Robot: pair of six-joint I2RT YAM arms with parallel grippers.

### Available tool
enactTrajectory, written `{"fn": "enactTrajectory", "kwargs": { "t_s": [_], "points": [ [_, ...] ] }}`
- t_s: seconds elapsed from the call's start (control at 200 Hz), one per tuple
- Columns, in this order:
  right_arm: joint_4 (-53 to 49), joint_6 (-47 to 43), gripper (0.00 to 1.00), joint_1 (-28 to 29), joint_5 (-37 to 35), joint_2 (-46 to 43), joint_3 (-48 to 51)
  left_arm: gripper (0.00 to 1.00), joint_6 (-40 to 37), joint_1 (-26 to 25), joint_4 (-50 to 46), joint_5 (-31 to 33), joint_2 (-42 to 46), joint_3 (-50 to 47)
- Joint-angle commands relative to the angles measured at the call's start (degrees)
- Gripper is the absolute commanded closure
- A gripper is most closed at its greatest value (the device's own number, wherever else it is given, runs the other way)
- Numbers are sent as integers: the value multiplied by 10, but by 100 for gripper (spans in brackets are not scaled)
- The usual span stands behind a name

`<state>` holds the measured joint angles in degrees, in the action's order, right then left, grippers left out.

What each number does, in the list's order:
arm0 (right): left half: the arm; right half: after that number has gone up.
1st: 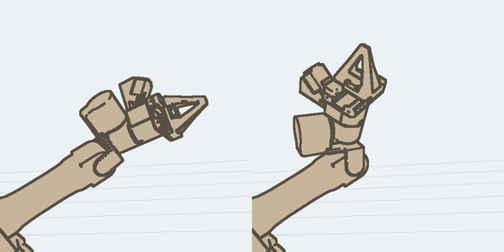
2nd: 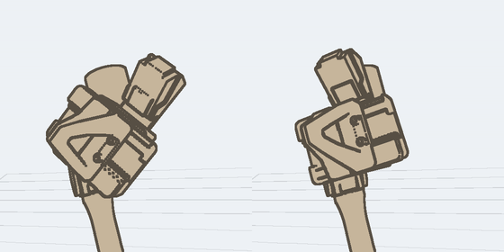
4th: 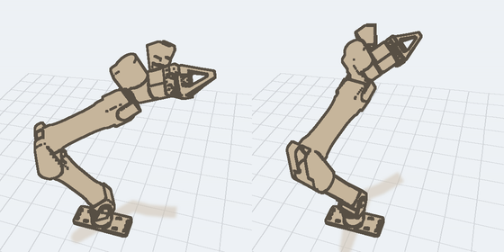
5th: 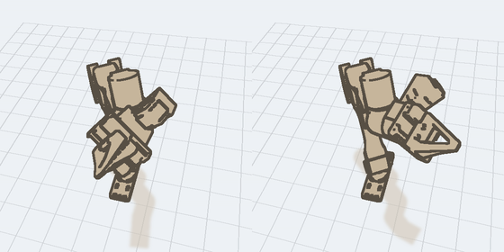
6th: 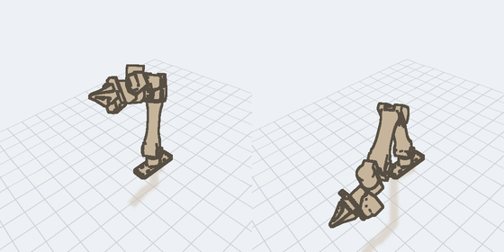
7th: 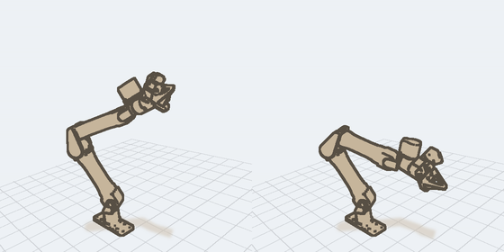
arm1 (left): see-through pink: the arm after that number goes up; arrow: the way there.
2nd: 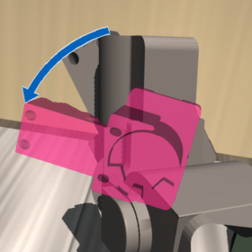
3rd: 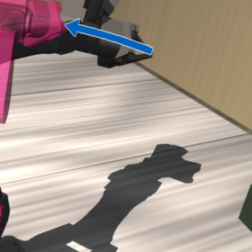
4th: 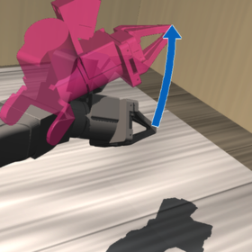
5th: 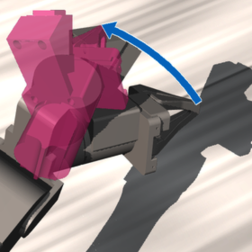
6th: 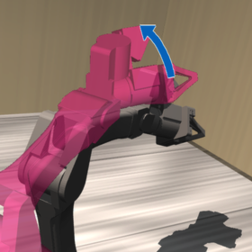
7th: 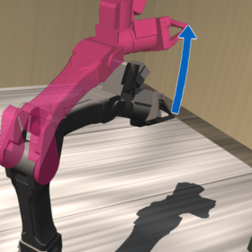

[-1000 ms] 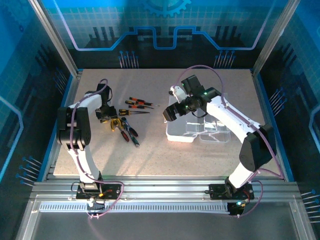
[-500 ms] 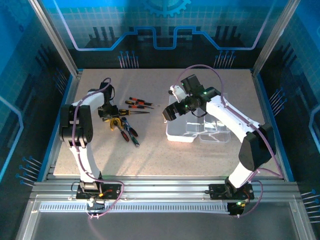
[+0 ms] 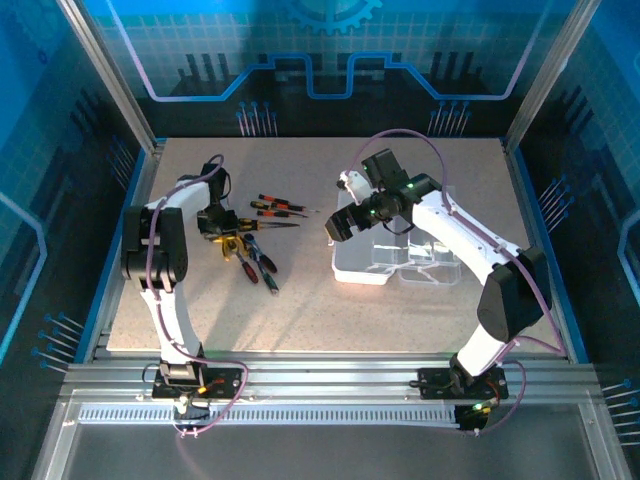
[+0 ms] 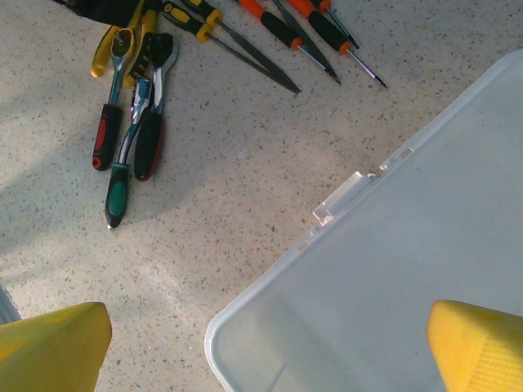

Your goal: Pack the tool kit

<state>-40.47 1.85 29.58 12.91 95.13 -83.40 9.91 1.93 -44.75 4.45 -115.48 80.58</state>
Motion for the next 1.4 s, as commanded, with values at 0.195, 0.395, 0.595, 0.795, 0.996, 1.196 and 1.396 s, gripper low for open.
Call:
{"fn": "enactTrajectory", "kwargs": {
  "t_s": [0.195,0.395,0.595,0.795,0.996,1.196,1.396],
  "points": [
    [-15,-9,0,7,3,-5,-19,94,-2,22,2,-2,-60,-5],
    [-18,-9,0,7,1,-7,-20,100,-2,22,12,-13,-46,-7],
    [-19,-9,0,7,-1,-12,-19,100,-2,22,5,-14,10,-9],
    [-17,-9,0,7,1,-15,-16,100,3,21,-7,2,79,-11],
    [-13,-9,0,8,6,-19,-12,100,4,18,-23,10,127,-4],
    [-3,-6,0,8,19,-22,-8,100,13,-2,-25,-23,171,-8],
    [62,37,0,9,141,-9,-16,100,42,-60,13,-138,233,-12]
  ]
}}
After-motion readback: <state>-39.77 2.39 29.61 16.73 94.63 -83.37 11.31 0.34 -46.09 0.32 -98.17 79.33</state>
